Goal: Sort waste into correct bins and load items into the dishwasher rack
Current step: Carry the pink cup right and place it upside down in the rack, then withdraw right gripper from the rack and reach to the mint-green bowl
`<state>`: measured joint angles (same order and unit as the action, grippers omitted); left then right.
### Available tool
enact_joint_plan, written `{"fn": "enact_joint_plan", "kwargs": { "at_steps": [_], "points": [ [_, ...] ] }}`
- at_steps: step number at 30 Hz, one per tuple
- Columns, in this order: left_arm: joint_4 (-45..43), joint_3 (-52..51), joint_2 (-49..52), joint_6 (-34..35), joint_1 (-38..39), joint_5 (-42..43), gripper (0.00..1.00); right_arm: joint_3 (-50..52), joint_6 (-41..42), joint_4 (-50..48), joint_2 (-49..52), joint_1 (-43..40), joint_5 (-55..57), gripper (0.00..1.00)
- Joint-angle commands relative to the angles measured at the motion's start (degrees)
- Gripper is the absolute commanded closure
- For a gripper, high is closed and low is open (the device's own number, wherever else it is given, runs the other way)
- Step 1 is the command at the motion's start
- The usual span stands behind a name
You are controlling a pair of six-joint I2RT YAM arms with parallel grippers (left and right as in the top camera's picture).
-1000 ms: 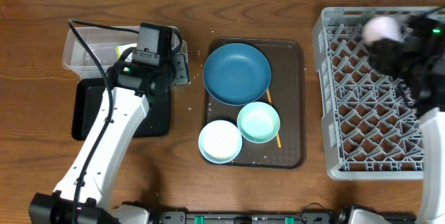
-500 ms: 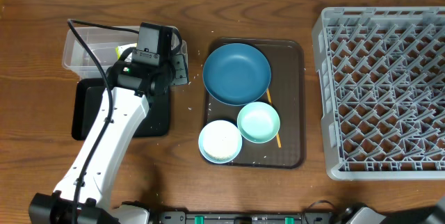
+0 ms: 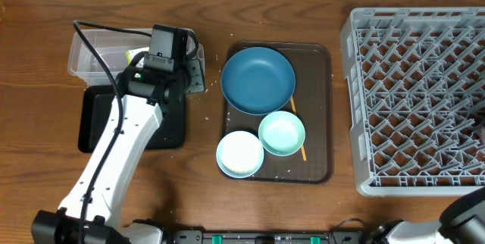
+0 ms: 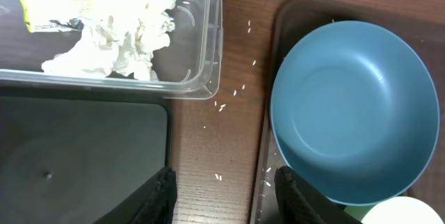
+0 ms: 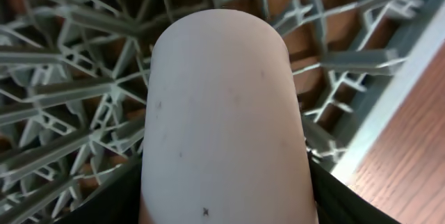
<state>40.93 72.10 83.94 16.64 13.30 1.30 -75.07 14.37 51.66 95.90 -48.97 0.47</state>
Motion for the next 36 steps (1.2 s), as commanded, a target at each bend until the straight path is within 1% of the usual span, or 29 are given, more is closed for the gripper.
{"fn": "enact_joint_plan", "kwargs": {
  "at_steps": [1, 2, 3, 4, 5, 6, 9, 12, 22, 26, 28, 29, 30, 31, 33, 35, 36],
  "points": [
    [0.20, 0.52, -0.04, -0.55, 0.02, -0.52, 0.51, -0.98, 1.49, -0.02, 2.32, -1.01, -0.28, 0.92],
    [0.20, 0.52, -0.04, -0.55, 0.02, -0.52, 0.51, -0.98, 1.49, -0.24, 2.84, -1.14, -0.76, 0.87],
    [0.20, 0.52, -0.04, -0.55, 0.02, -0.52, 0.51, -0.98, 1.46, -0.94, 3.34, -1.29, -2.19, 0.53],
    [0.20, 0.52, -0.04, -0.55, 0.02, -0.52, 0.51, -0.98, 1.49, -1.14, 3.45, -1.29, -2.78, 0.29],
    [0.20, 0.52, -0.04, -0.55, 0.02, -0.52, 0.51, -0.98, 1.49, -1.36, 3.48, -1.33, -4.00, 0.09],
    [0.20, 0.52, -0.04, -0.55, 0.02, -0.52, 0.51, -1.01, 1.46, -1.79, 3.41, -1.33, -5.49, 0.01],
    [0.22, 0.52, -0.04, -0.55, 0.02, -0.52, 0.51, -1.01, 1.46, -3.19, 2.32, -1.33, -10.58, 0.01],
    [0.26, 0.52, -0.04, -0.55, 0.02, -0.52, 0.51, -1.01, 1.51, -4.42, 0.37, -1.33, -12.28, 0.01],
    [0.63, 0.52, -0.04, -0.55, 0.02, -0.52, 0.51, -1.01, 1.49, -8.70, -11.08, -1.31, -12.52, 0.01],
    [0.66, 0.52, -0.04, -0.55, 0.02, -0.52, 0.51, -1.01, 1.46, -8.79, -13.29, -1.18, -12.59, 0.01],
    [0.63, 0.52, -0.04, -0.55, 0.02, -0.52, 0.51, -1.01, 1.42, -7.56, -13.29, -0.85, -12.79, 0.08],
    [0.63, 0.52, -0.04, -0.52, 0.02, -0.52, 0.51, -0.98, 1.42, -6.62, -13.22, -0.66, -12.76, 0.17],
    [0.63, 0.52, -0.04, -0.52, 0.02, -0.52, 0.51, -0.98, 1.18, -5.42, -13.07, -0.35, -12.72, 0.30],
    [0.63, 0.52, -0.04, -0.55, 0.02, -0.52, 0.51, -0.98, 1.20, -4.11, -12.79, 0.00, -12.72, 0.45],
    [0.63, 0.52, -0.04, -0.55, 0.02, -0.52, 0.51, -0.94, 1.20, -2.69, -12.17, 0.55, -12.48, 0.79],
    [0.63, 0.52, -0.04, -0.55, 0.02, -0.52, 0.51, -0.90, 1.22, -2.05, -11.19, 1.01, -11.41, 0.94],
    [0.63, 0.52, -0.04, -0.52, 0.02, -0.52, 0.51, -0.90, 1.22, -1.92, -10.67, 1.09, -11.06, 0.97]
  ]
}}
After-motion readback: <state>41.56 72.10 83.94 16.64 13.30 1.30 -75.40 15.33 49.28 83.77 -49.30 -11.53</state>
